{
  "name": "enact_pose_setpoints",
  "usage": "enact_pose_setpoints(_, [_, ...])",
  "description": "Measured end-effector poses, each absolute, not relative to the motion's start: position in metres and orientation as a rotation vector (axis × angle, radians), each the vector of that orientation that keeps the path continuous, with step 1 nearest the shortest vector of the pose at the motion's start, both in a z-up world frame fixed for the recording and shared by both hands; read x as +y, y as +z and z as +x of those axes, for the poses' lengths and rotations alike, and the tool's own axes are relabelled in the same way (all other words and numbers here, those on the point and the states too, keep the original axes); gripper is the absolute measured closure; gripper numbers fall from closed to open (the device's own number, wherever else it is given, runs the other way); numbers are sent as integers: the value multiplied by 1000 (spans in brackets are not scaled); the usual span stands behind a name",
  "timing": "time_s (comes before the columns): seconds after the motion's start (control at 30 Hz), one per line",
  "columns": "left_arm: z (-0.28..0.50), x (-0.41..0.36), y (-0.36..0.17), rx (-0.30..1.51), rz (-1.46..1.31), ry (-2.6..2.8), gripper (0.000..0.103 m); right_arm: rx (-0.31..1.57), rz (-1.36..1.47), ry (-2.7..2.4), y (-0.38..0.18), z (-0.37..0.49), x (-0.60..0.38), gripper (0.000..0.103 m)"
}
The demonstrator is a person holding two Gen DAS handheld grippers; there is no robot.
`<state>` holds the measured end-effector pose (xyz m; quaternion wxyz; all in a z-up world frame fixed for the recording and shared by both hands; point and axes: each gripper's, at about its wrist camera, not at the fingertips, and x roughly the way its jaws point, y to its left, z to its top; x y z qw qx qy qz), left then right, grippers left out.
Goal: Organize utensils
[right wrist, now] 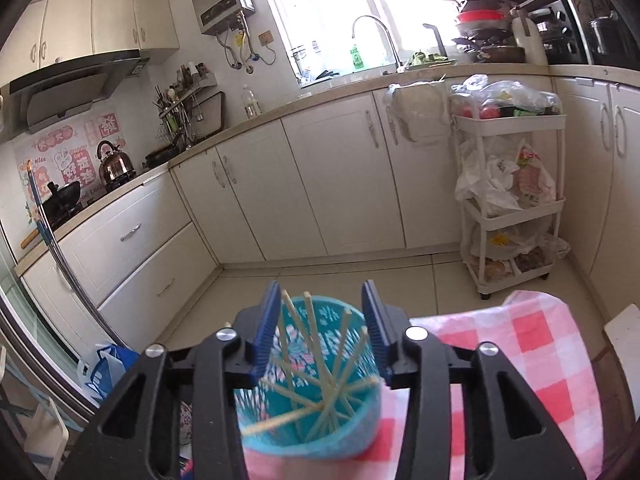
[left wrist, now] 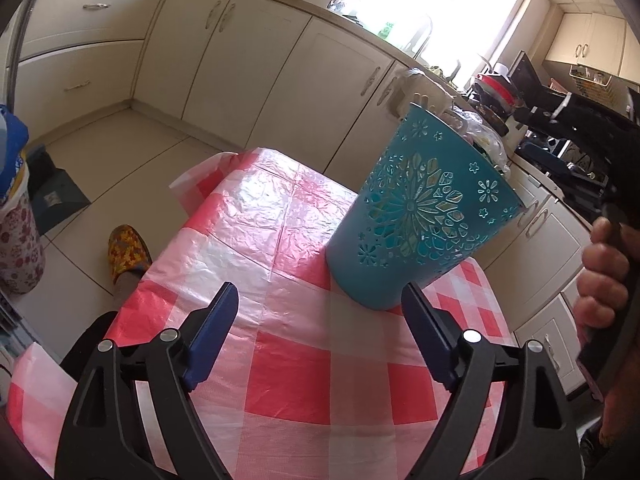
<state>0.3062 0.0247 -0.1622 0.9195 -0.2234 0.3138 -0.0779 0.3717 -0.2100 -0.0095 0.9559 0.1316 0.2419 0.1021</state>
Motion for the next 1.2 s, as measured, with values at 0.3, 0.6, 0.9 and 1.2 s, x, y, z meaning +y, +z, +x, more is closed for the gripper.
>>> enact_pose_setpoints(0.3, [299, 21, -158, 679, -397, -87, 20, 580, 250, 140, -47, 296, -229, 45])
enact_pose_setpoints(0.6, [261, 15, -137, 693, -299, -78, 14, 693, 278, 104, -86, 240, -231, 41])
enact_pose_setpoints(0.9, [207, 28, -96, 713, -200, -67, 8, 713, 260, 103, -71, 179, -217, 25])
enact_pose_setpoints(1.2, [140, 44, -55, 727, -146, -23, 8, 716, 237, 139, -37, 108, -196, 10])
